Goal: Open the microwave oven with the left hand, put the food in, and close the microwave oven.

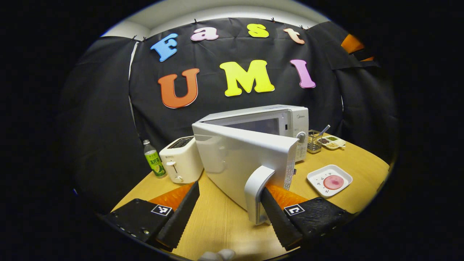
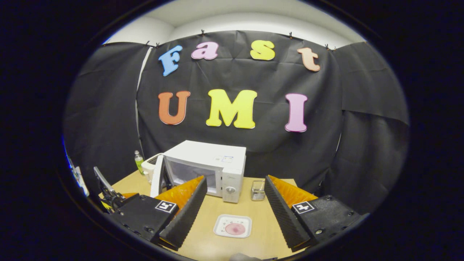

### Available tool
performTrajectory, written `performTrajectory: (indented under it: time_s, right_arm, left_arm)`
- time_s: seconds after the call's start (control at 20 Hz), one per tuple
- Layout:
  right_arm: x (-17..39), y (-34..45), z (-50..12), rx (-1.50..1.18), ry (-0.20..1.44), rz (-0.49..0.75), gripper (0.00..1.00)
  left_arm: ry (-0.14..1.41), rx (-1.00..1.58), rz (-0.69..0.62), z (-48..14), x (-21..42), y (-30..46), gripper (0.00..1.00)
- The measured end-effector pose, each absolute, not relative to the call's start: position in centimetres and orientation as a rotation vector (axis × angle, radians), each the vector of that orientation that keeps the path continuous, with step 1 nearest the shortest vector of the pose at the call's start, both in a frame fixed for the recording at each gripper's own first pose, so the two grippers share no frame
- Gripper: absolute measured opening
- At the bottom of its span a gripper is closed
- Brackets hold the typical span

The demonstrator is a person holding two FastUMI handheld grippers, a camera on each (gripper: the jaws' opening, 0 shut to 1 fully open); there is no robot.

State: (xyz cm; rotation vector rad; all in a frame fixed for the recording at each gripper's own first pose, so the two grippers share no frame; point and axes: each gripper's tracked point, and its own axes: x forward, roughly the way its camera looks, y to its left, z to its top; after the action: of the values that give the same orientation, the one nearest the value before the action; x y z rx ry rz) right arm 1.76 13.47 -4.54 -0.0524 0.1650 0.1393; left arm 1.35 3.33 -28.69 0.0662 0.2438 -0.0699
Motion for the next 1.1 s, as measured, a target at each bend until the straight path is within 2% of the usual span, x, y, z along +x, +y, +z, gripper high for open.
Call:
performTrajectory:
  time_s: [0.1,0.2,0.25,0.6,0.65,0.75,0.85,0.9,0.95,1.05,1.1]
  right_arm:
    - [2.1,14.1,-5.0,-0.056,0.163,0.148,0.96]
    - [2.5,14.6,-6.0,-0.054,0.173,0.151,0.96]
    - [2.7,14.8,-6.7,-0.054,0.183,0.152,1.00]
    - [4.4,14.8,-13.0,-0.025,0.313,0.156,1.00]
    - [4.5,14.8,-13.6,-0.014,0.334,0.161,0.96]
    - [4.8,14.8,-14.7,-0.006,0.367,0.167,1.00]
    - [5.2,14.8,-15.1,-0.010,0.376,0.167,1.00]
    - [5.3,14.8,-15.3,-0.014,0.376,0.171,0.96]
    - [5.4,14.8,-15.4,-0.021,0.375,0.176,1.00]
    - [5.9,14.4,-16.1,-0.027,0.385,0.173,0.96]
    - [6.1,14.0,-16.7,-0.023,0.398,0.168,1.00]
  left_arm:
    - [0.248,0.108,-0.042,-28.7,0.5,5.4,0.96]
    - [0.256,0.106,-0.031,-29.0,-0.1,7.2,0.96]
    - [0.264,0.088,-0.029,-29.2,-0.3,7.9,0.96]
    - [0.312,0.019,-0.018,-30.2,-1.3,11.7,0.96]
    - [0.316,0.011,-0.010,-30.1,-1.5,12.1,0.96]
    - [0.320,0.018,0.002,-30.1,-2.4,12.9,0.96]
    - [0.318,0.040,0.027,-30.2,-2.9,14.0,0.96]
    - [0.312,0.056,0.047,-30.1,-3.1,14.9,0.96]
    - [0.318,0.065,0.070,-30.3,-3.3,15.9,0.96]
    - [0.327,0.075,0.127,-30.3,-3.6,18.2,0.96]
    - [0.324,0.084,0.152,-30.2,-3.9,19.2,0.96]
